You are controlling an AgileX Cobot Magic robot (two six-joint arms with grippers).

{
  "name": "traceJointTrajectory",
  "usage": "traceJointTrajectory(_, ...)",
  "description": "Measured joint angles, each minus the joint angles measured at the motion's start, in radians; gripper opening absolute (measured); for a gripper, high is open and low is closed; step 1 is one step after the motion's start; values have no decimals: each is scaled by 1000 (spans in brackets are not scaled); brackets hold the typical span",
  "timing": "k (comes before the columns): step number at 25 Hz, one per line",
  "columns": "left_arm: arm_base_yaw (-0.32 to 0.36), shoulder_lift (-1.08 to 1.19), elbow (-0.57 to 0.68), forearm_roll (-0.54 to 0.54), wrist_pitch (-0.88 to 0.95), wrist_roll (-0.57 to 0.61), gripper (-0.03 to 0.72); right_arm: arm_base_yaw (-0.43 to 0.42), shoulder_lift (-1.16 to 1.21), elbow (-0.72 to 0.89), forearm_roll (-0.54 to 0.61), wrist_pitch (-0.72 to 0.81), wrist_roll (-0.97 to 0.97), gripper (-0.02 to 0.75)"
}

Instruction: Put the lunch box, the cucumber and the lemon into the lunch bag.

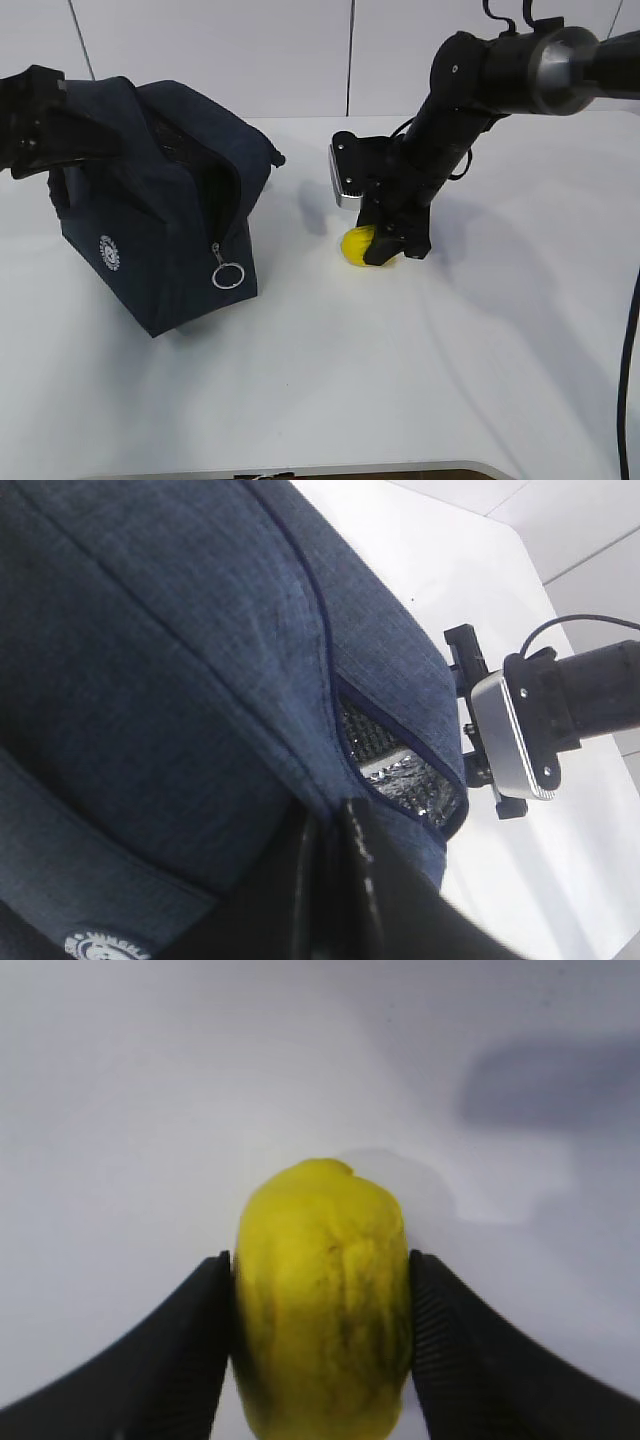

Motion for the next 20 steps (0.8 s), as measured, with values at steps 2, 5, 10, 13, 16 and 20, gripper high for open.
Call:
traceJointTrajectory(2,0,0,0,0,0,0,2,0,0,0,0,0,0,406)
traceJointTrajectory(5,0,0,0,0,0,0,2,0,0,0,0,0,19,394)
traceJointTrajectory(10,0,0,0,0,0,0,2,0,0,-21,-17,34,76,393)
traceJointTrajectory(13,0,0,0,0,0,0,2,0,0,-78,-46,128,91,393)
traceJointTrajectory(16,0,0,0,0,0,0,2,0,0,-151,-66,231,144,392)
traceJointTrajectory(20,0,0,0,0,0,0,2,0,0,-251,-72,262,252,391)
